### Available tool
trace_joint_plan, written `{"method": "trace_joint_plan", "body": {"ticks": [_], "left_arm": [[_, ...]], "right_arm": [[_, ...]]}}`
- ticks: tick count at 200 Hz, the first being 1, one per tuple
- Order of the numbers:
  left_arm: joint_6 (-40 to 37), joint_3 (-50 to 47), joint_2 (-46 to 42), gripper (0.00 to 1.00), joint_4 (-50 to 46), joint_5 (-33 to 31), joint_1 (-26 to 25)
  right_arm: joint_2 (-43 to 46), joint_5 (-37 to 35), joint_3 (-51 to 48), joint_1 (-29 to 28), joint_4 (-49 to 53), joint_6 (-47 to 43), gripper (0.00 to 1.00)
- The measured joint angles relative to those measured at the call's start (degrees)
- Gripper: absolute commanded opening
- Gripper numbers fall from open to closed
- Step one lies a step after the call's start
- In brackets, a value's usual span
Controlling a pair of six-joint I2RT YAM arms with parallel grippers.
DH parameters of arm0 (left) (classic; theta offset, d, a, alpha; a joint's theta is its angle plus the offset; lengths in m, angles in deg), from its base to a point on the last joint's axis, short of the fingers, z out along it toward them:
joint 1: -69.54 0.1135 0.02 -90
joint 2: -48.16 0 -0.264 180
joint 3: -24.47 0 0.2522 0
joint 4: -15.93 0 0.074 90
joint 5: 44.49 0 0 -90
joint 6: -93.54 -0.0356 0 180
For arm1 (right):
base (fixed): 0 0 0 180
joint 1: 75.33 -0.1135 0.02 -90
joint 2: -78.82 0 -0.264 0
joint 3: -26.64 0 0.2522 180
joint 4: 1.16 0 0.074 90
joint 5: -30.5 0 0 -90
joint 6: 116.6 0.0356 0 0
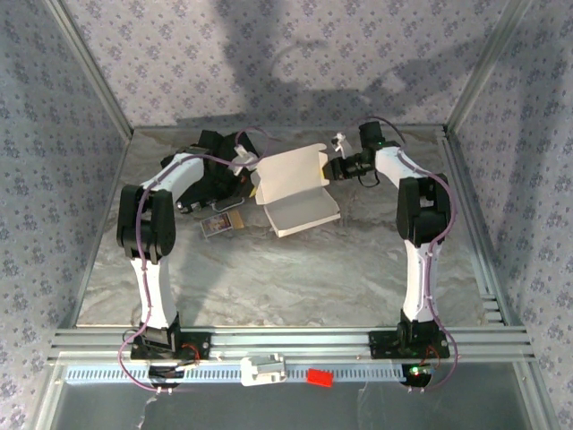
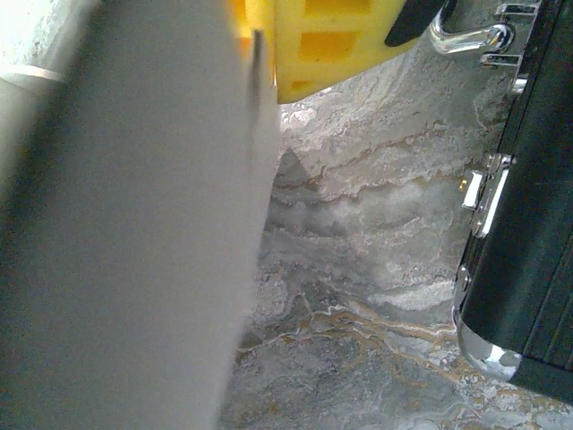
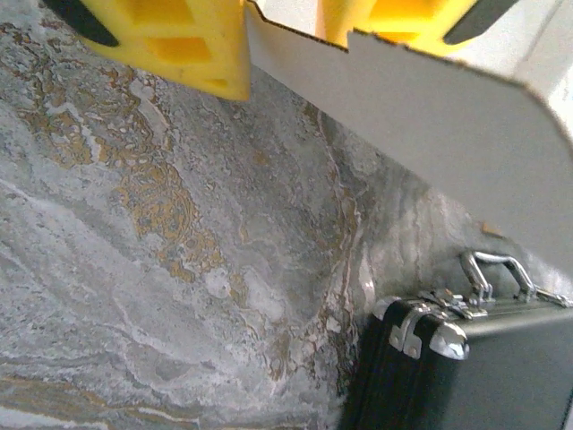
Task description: Fold the paper box
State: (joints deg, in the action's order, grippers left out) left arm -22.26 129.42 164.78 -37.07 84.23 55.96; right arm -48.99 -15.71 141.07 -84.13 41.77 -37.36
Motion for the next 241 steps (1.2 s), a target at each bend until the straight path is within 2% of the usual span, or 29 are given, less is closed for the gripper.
{"method": "trace_joint_plan", "body": {"ticks": [29, 48, 87, 140, 166, 196, 217, 231, 241], "left_arm": [[2.10, 0.17, 0.13, 0.00, 0.22, -1.40, -0.02], [4.48, 0.52, 0.13, 0.00, 0.85, -2.97, -0.35], [13.09, 0.98, 0.13, 0.00, 3.89, -9.99, -3.06], [30.36, 0.48, -0.42, 0.00, 9.70, -22.36, -9.40], [36.96, -1.79, -2.29, 0.00, 13.92, -24.96, -11.19], [41.22, -2.91, -2.43, 0.00, 17.53, -26.45, -12.20], [42.62, -3.08, -2.45, 0.15, 18.32, -26.40, -12.24], [42.80, -3.08, -2.69, 0.30, 18.10, -26.29, -12.26], [42.42, -3.10, -3.08, 0.35, 17.46, -26.25, -12.26]], "right_arm": [[0.66, -2.16, -0.48, -0.70, 0.72, -1.44, 0.11], [2.49, -4.68, -2.43, -1.46, 0.59, -2.38, 0.00], [7.15, -12.79, -7.82, -3.41, -3.41, -1.11, 0.00], [17.55, -27.26, -24.87, -6.43, -20.02, 6.60, 0.00], [22.25, -32.39, -36.00, -7.39, -32.20, 10.43, 0.00], [24.63, -38.10, -41.03, -9.35, -39.30, 11.89, 0.00], [25.73, -40.54, -42.73, -10.01, -41.59, 11.82, 0.00], [26.43, -40.92, -43.74, -10.05, -42.80, 11.61, 0.00], [26.93, -40.70, -44.41, -9.99, -43.56, 11.37, 0.00]]}}
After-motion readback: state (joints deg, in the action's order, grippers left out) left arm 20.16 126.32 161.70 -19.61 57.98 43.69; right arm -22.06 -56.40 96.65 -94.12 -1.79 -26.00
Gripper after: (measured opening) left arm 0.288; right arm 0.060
